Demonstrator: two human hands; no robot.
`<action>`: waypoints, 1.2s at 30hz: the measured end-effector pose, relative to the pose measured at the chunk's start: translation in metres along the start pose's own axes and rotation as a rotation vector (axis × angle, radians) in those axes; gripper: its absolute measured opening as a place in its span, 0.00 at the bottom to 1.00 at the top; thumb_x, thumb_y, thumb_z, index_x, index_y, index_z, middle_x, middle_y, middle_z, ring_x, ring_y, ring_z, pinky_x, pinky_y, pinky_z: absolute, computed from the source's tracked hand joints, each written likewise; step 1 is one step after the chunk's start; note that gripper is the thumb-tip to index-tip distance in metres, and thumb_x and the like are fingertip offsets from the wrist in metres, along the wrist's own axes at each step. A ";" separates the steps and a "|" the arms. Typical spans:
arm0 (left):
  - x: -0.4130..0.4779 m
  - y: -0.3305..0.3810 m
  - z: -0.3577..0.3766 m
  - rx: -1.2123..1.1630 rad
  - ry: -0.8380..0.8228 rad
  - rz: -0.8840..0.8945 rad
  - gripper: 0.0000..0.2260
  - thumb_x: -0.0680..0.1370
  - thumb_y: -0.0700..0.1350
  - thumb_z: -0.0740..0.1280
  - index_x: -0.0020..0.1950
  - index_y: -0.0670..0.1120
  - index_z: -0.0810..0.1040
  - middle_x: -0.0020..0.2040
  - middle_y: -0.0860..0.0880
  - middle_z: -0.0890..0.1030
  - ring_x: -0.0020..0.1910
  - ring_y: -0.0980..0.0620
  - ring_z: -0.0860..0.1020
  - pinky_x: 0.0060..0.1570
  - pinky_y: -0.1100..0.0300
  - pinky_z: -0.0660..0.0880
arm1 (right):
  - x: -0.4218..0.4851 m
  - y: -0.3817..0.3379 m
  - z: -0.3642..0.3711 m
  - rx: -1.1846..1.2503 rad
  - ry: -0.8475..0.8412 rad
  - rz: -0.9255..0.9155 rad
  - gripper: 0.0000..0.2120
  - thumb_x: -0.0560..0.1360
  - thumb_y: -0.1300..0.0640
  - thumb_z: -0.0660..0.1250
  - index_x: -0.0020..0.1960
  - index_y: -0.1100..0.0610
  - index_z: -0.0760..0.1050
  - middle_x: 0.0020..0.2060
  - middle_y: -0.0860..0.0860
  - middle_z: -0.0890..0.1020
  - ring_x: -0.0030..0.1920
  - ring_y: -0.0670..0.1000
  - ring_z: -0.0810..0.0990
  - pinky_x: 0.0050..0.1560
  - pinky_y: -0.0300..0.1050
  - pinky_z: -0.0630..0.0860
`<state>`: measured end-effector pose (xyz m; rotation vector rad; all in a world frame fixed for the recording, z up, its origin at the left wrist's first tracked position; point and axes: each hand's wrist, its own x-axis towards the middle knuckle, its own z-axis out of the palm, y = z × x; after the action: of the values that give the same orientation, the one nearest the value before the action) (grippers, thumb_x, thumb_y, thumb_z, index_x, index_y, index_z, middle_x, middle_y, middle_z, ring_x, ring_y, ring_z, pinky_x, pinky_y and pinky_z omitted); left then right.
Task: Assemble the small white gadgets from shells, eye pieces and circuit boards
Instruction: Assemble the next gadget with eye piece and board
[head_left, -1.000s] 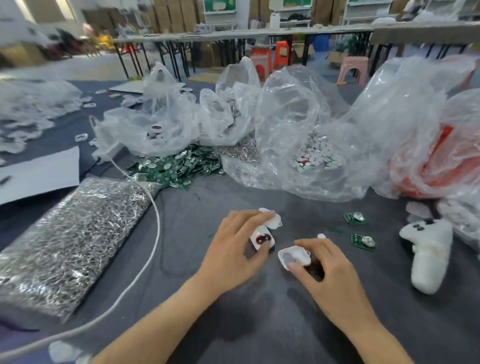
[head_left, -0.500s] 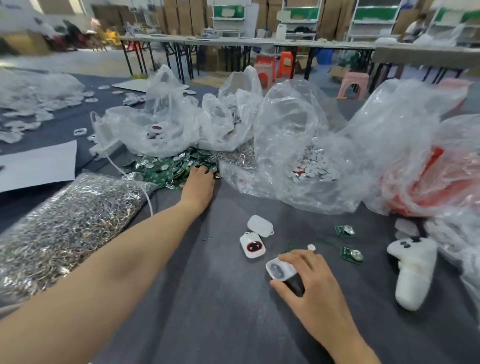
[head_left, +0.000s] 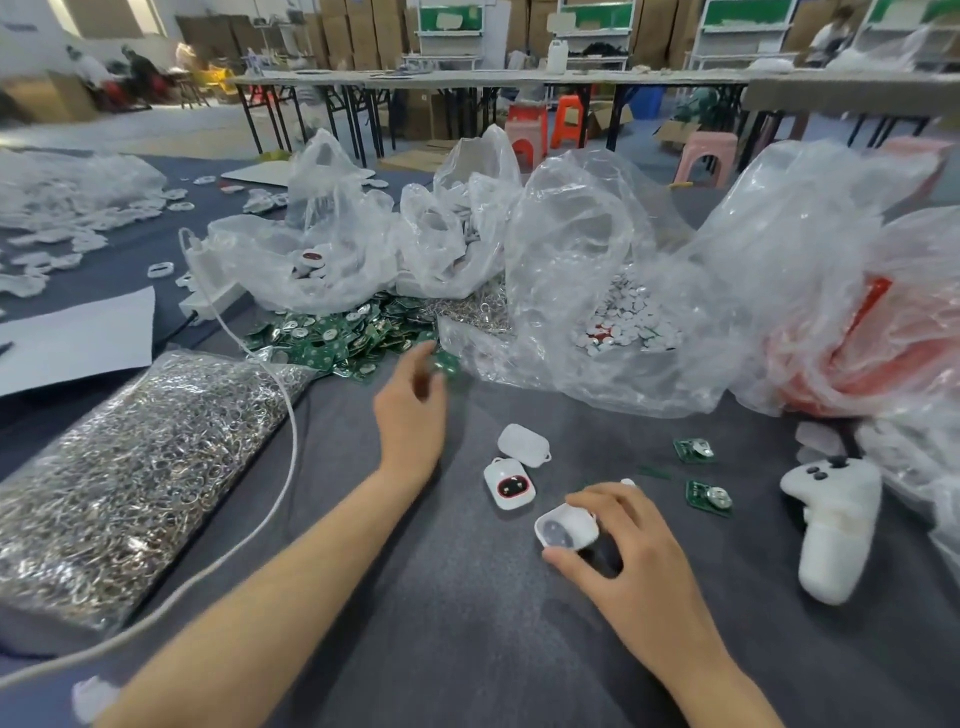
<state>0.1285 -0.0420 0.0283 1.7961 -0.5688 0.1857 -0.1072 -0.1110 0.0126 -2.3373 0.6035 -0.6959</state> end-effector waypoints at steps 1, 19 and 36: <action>-0.026 0.012 0.004 -0.137 -0.071 -0.046 0.16 0.76 0.38 0.67 0.60 0.53 0.78 0.42 0.55 0.81 0.41 0.56 0.78 0.47 0.65 0.74 | 0.000 -0.002 -0.001 0.055 0.037 0.026 0.16 0.68 0.47 0.75 0.54 0.49 0.78 0.51 0.41 0.75 0.51 0.42 0.75 0.52 0.32 0.69; -0.104 0.053 0.006 -0.522 -0.635 -0.172 0.09 0.76 0.32 0.67 0.46 0.45 0.81 0.37 0.54 0.85 0.34 0.59 0.81 0.36 0.69 0.75 | 0.003 -0.009 -0.013 0.693 0.250 0.288 0.07 0.75 0.68 0.66 0.49 0.60 0.81 0.38 0.53 0.84 0.31 0.48 0.81 0.36 0.37 0.78; -0.107 0.040 0.011 0.118 -0.568 0.350 0.13 0.71 0.52 0.74 0.53 0.53 0.79 0.48 0.56 0.80 0.50 0.58 0.73 0.52 0.64 0.64 | 0.011 0.019 -0.036 0.397 0.164 0.456 0.06 0.70 0.63 0.74 0.41 0.53 0.80 0.34 0.45 0.83 0.34 0.39 0.78 0.40 0.33 0.72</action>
<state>0.0147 -0.0301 0.0162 1.8512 -1.3015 -0.0623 -0.1254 -0.1459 0.0277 -1.7082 0.9380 -0.7158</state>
